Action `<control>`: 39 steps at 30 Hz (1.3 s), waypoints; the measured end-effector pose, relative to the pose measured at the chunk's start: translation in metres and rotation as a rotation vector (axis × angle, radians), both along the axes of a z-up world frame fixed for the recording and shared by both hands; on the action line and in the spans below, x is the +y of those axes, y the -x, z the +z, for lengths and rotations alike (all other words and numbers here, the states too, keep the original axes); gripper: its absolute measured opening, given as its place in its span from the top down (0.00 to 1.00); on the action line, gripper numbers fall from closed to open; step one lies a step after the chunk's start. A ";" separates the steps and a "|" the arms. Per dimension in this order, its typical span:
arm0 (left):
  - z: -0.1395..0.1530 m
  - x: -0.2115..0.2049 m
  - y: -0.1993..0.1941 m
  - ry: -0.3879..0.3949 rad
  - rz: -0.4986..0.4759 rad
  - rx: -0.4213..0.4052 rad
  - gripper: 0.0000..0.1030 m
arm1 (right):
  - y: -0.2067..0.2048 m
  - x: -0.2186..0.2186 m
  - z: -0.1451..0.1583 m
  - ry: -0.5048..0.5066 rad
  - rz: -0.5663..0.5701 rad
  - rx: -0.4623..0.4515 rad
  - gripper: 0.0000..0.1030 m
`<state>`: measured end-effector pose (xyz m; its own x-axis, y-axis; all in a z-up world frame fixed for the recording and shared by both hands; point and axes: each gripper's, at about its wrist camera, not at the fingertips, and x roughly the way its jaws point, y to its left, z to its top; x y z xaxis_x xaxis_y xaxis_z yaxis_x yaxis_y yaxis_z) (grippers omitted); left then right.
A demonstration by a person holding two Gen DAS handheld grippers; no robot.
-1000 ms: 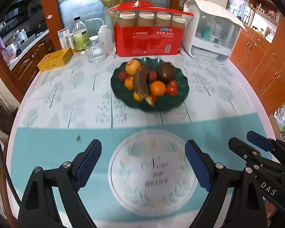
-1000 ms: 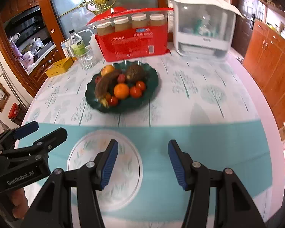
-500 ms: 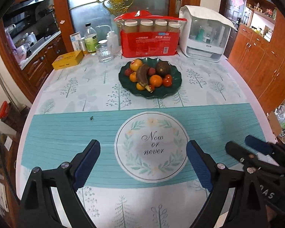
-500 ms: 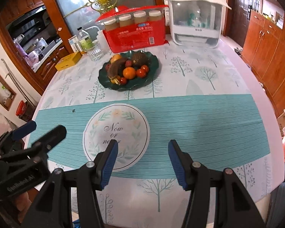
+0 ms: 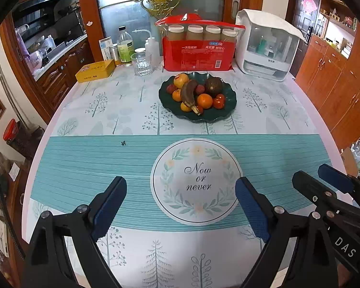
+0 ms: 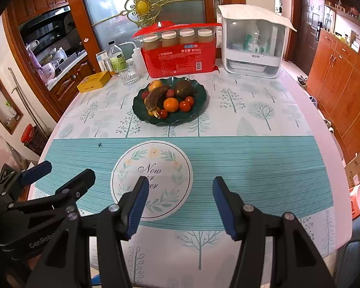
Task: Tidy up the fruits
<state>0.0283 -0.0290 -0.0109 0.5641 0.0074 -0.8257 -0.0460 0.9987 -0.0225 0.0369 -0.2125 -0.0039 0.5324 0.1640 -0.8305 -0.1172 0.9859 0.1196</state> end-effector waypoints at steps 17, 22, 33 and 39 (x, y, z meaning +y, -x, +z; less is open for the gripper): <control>-0.003 -0.002 0.001 -0.005 -0.005 0.008 0.11 | 0.001 -0.004 -0.003 -0.006 -0.012 0.010 0.46; -0.004 0.000 0.002 -0.004 -0.005 0.009 0.11 | 0.002 -0.003 -0.003 -0.004 -0.011 0.010 0.46; -0.005 0.003 0.004 -0.001 -0.004 0.012 0.11 | 0.003 -0.001 -0.004 -0.004 -0.012 0.013 0.46; -0.005 0.005 0.004 -0.001 -0.004 0.014 0.11 | 0.005 0.000 -0.006 -0.004 -0.013 0.013 0.46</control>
<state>0.0240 -0.0239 -0.0163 0.5528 0.0058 -0.8333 -0.0426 0.9989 -0.0213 0.0316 -0.2124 -0.0104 0.5234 0.1607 -0.8368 -0.1030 0.9868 0.1250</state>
